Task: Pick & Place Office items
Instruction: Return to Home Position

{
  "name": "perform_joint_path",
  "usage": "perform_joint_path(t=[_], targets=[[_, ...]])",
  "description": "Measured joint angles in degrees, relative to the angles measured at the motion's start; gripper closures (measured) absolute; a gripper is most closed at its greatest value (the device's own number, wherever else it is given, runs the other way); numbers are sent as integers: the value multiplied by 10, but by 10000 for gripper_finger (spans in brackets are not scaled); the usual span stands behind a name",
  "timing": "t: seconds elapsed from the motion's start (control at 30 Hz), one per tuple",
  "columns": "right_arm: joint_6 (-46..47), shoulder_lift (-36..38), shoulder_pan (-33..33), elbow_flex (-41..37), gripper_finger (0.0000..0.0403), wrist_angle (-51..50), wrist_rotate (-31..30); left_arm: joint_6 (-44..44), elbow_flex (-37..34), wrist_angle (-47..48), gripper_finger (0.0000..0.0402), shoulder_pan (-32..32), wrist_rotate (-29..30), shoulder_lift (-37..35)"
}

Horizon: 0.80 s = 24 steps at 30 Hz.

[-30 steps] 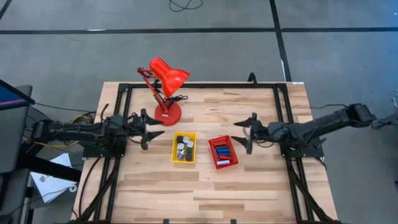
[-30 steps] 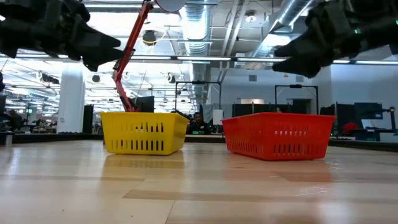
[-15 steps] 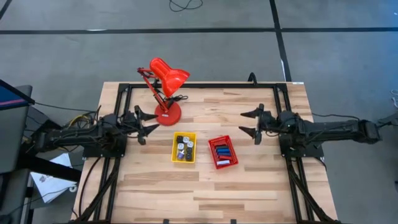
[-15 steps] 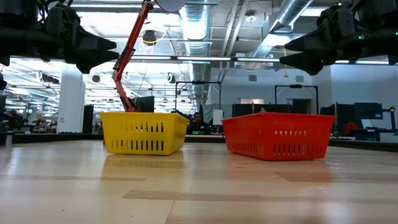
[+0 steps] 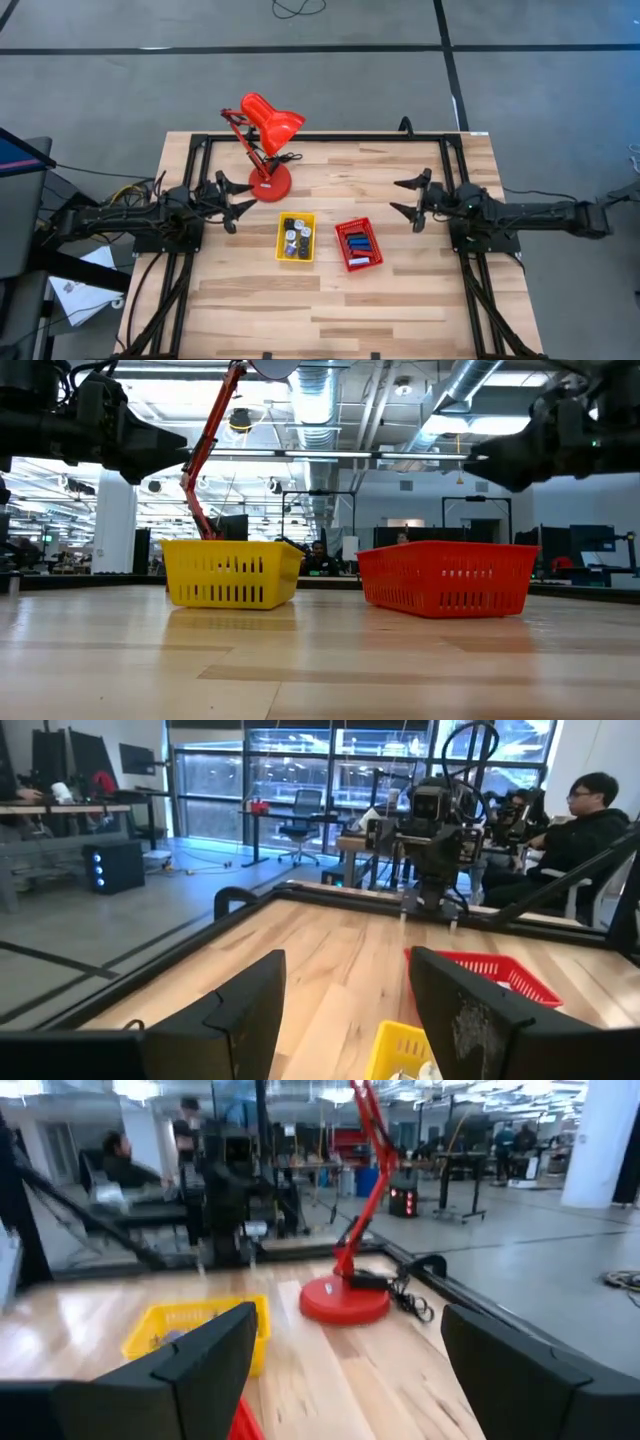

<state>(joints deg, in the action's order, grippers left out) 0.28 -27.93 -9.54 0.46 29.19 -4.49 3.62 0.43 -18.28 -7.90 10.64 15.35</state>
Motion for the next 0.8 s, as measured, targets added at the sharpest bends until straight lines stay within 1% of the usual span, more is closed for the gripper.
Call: perform_joint_path(t=[0.13,0.37,0.67,0.7,0.8], targets=[[11,47,-17,0,91,-50,6,-1,0,-1,193,0,15,0],[17,120,-47,0,91,-149,32,-19,0,4,193,0,17,0],[25,267,-68,0,91,-279,32,-34,0,5,193,0,19,-14],[26,279,-70,0,91,-280,34,-34,0,5,193,0,19,-14],[13,278,-71,0,91,-267,51,-40,0,11,193,0,19,-14]])
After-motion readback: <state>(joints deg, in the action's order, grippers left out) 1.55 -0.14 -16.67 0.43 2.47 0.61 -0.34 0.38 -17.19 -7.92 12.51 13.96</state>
